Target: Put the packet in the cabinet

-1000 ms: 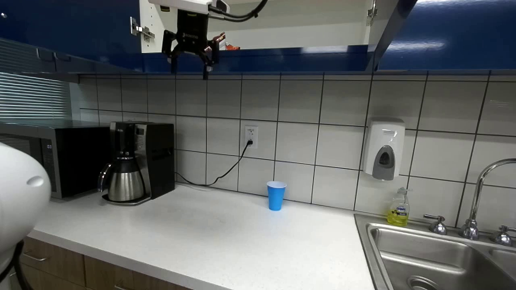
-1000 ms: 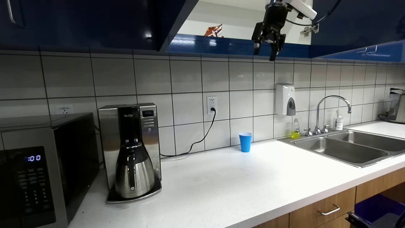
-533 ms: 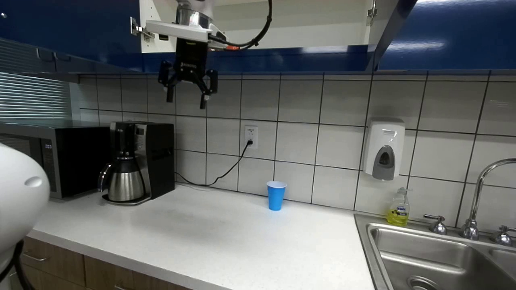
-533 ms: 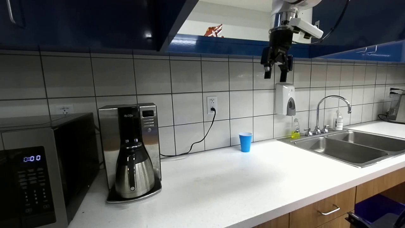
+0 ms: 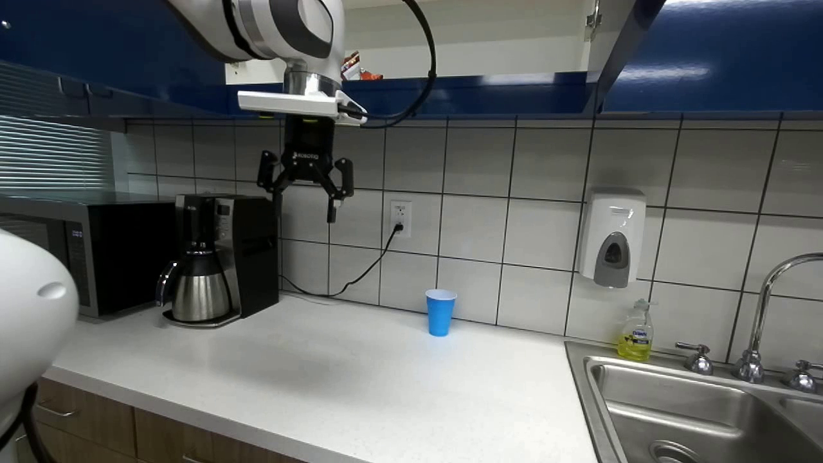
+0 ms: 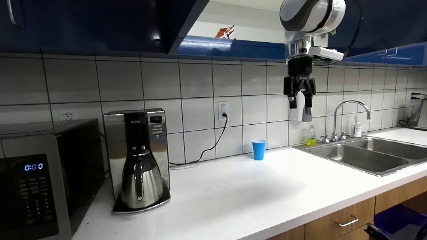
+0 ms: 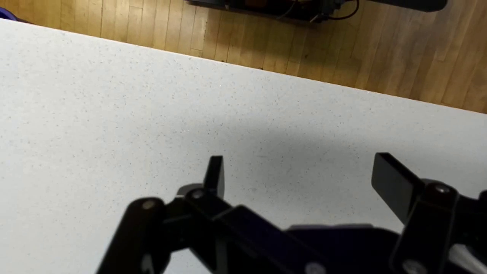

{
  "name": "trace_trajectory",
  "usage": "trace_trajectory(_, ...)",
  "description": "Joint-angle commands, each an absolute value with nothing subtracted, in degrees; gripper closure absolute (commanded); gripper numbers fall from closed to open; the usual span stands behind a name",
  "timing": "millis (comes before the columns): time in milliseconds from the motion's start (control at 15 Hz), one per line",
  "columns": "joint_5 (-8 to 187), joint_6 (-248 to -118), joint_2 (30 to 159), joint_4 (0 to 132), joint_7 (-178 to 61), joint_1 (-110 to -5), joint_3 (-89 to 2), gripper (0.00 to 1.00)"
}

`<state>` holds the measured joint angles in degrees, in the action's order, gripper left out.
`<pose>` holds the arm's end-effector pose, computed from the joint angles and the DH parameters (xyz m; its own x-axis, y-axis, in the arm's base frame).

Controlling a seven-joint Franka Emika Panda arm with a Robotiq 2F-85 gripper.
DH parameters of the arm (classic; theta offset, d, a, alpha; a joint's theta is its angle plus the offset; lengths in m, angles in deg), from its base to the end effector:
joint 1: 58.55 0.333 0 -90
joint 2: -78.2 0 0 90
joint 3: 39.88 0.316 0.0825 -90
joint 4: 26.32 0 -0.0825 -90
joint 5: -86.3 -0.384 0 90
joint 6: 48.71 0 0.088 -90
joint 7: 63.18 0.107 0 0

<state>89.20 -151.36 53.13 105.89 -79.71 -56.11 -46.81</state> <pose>0.4102 -0.0407 0.5048 0.9691 0.2347 -0.0765 0.2334 -0.9721 -0.0257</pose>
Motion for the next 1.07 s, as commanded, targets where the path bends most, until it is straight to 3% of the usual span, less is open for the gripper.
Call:
trace_trajectory(0,92.17,-155.05,53.19,108.67,-79.79,-57.78,-45.89,0.0)
trace_trajectory(1000,87.14,-170.01,62.39,113.62,-80.93,-57.58,-46.94,0.0)
